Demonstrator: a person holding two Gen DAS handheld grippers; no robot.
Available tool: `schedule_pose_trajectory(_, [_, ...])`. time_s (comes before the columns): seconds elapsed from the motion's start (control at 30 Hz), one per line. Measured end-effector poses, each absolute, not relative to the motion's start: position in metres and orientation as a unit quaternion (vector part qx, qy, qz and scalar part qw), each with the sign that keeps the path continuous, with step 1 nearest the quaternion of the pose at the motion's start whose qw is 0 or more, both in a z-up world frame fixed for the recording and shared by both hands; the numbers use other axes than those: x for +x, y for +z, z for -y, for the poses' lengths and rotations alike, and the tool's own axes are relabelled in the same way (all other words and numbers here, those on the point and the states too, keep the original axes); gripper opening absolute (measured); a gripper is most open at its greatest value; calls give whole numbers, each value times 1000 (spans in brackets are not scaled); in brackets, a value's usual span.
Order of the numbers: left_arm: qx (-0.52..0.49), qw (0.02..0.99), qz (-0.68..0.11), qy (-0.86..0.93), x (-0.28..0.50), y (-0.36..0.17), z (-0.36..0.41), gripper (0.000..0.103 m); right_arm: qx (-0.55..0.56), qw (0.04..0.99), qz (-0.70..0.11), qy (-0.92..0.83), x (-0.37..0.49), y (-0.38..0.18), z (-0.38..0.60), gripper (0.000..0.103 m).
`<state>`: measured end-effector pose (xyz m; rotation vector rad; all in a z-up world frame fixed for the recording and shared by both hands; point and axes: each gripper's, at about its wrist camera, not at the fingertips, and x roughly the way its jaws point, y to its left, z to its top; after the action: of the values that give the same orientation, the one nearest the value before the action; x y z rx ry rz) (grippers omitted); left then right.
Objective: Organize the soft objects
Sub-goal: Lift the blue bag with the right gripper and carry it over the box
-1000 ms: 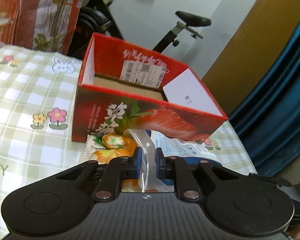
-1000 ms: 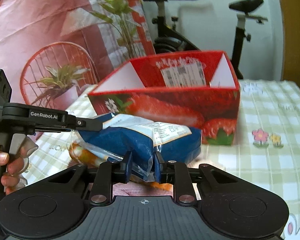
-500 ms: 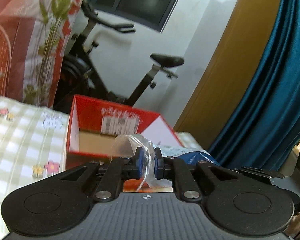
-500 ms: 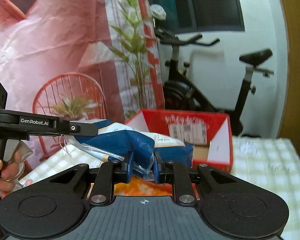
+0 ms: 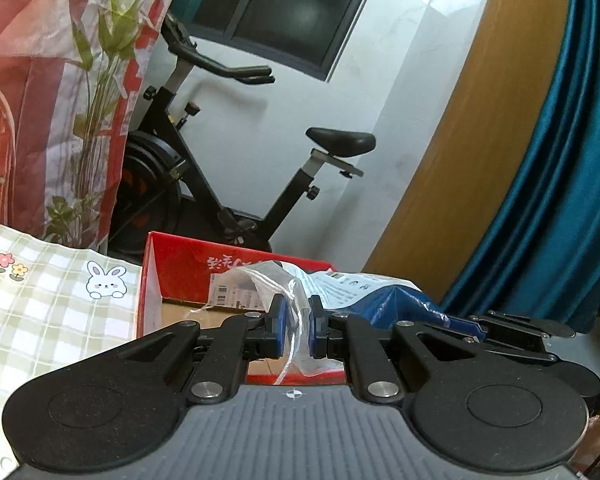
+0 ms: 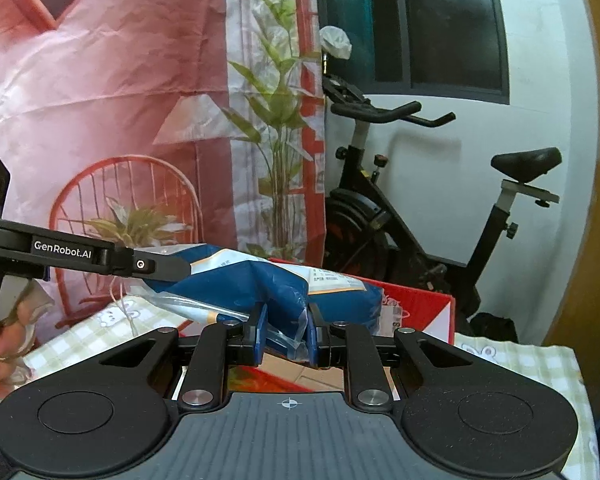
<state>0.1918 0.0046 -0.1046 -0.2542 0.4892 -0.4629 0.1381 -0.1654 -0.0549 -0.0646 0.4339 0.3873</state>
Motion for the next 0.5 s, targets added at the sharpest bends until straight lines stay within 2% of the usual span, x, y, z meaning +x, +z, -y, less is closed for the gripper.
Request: schedule_pose_trajectory(0.5, [-104, 926, -295, -210, 264, -134, 3, 12, -44, 948, -263, 174, 229, -102, 170, 18])
